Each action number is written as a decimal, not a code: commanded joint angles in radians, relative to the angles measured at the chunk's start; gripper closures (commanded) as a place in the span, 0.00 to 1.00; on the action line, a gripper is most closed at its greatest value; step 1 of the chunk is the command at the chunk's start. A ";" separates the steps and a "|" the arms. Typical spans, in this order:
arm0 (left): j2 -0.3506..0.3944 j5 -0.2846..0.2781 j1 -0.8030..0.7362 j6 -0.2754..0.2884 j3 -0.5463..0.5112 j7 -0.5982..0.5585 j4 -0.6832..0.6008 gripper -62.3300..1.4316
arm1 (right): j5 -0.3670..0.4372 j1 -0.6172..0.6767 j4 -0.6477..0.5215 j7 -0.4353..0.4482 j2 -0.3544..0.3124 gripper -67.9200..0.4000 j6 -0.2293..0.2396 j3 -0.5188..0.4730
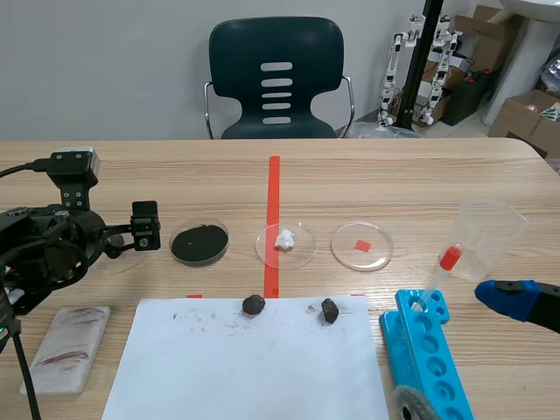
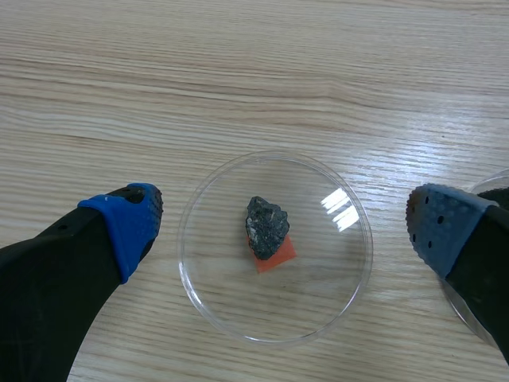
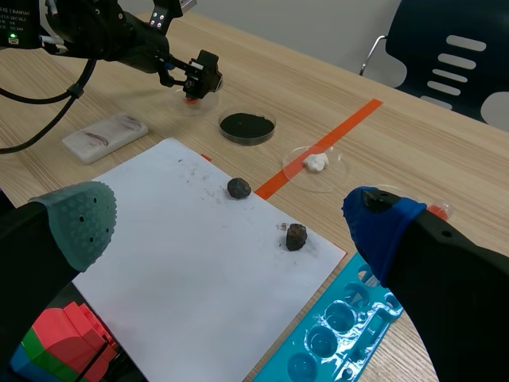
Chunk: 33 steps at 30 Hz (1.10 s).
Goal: Put the mineral in the empty petri dish
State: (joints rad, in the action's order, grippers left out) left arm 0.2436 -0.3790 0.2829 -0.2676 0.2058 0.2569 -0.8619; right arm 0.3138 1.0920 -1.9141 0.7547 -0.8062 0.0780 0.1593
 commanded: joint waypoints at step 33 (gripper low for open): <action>0.009 0.001 0.016 0.001 -0.006 -0.032 -0.011 0.00 | 0.004 -0.009 -0.021 0.016 0.000 0.13 0.000 -0.003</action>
State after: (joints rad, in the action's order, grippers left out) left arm 0.2436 -0.3790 0.2829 -0.2676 0.2058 0.2405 -0.8619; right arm 0.3138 1.0920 -1.9141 0.7547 -0.8062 0.0780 0.1593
